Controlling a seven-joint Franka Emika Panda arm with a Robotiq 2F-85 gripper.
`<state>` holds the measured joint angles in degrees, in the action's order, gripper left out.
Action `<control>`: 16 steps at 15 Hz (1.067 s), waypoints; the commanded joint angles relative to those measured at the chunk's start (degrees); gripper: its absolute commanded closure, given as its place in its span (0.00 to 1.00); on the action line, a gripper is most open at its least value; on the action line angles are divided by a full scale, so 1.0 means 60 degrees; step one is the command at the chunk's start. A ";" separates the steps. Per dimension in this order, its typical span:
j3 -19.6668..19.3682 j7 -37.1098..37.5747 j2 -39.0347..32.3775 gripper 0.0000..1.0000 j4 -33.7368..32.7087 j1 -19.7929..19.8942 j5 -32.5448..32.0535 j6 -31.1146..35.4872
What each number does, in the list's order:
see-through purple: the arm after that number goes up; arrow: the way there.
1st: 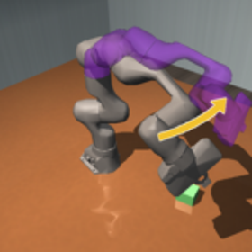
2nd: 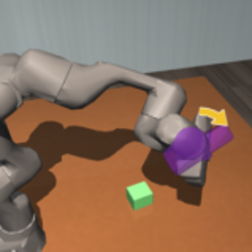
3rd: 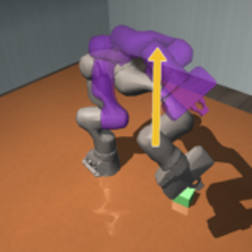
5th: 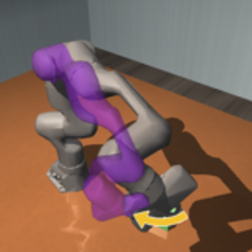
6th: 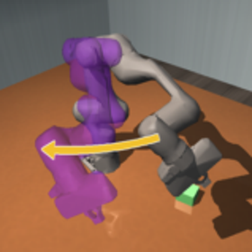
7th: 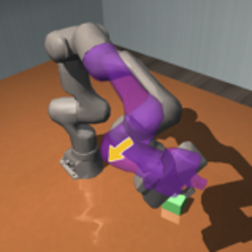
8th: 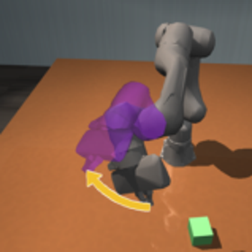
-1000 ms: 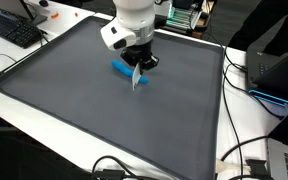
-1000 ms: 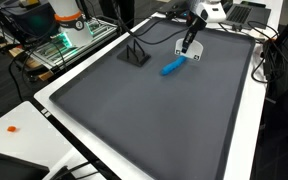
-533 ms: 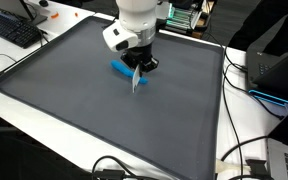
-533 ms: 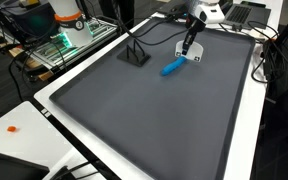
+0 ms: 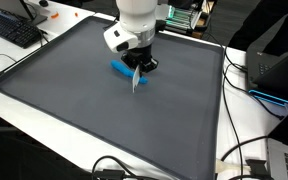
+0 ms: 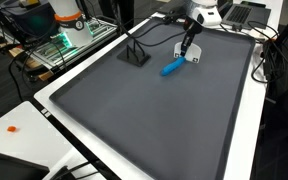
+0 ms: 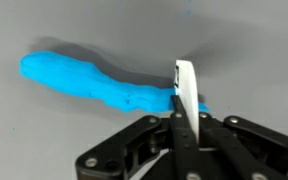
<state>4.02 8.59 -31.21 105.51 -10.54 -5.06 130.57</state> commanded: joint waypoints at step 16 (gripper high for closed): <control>0.0685 -0.1347 0.1024 0.99 0.1350 0.0357 0.1432 -0.0670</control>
<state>6.72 3.07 -27.68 110.88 -9.57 1.31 127.63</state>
